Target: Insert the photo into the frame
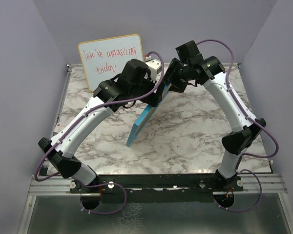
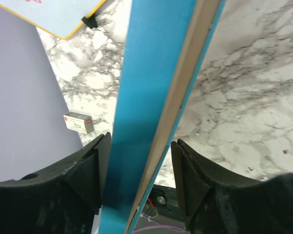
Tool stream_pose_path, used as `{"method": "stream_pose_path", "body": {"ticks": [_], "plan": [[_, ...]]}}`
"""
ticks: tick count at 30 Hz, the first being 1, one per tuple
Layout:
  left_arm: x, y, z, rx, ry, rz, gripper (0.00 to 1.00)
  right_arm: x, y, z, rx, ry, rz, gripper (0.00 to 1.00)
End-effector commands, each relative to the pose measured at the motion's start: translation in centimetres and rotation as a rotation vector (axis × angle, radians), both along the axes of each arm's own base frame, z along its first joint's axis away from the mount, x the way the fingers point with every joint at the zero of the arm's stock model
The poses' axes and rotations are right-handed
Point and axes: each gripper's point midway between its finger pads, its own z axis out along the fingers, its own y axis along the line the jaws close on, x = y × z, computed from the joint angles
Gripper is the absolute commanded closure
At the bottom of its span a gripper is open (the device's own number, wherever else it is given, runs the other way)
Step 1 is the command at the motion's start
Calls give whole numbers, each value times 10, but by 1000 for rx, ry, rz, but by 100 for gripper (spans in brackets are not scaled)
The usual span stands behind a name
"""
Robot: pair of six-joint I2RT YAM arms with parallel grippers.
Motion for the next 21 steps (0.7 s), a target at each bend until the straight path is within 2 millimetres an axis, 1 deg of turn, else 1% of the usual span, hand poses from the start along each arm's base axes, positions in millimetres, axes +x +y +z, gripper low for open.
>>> {"method": "stream_pose_path", "body": {"ticks": [1, 4, 7, 10, 12, 13, 15, 17, 20, 21], "plan": [[-22, -34, 39, -201, -26, -186, 15, -23, -41, 8, -100, 2, -35, 43], [-26, -46, 58, -276, -49, -240, 11, -29, -58, 11, -109, 4, -56, 46], [-23, -51, 70, -309, -69, -247, 9, -37, -73, 10, -105, 12, -69, 51], [-19, -56, 73, -324, -68, -241, 9, -44, -85, 5, -81, 7, -69, 58], [-13, -59, 72, -331, -58, -220, 9, -49, -85, 0, -33, 5, -40, 63], [-9, -59, 69, -336, -47, -196, 9, -52, -85, 1, -5, -11, -24, 65], [1, -58, 61, -334, -28, -148, 9, -52, -84, -5, 20, -35, 9, 70], [12, -55, 49, -328, 0, -80, 9, -53, -86, -15, 9, -60, 50, 74], [31, -44, 22, -313, 65, 38, 9, -52, -93, -26, -18, -118, 90, 79], [38, -37, 8, -303, 95, 88, 9, -51, -95, -28, -26, -148, 106, 80]]}}
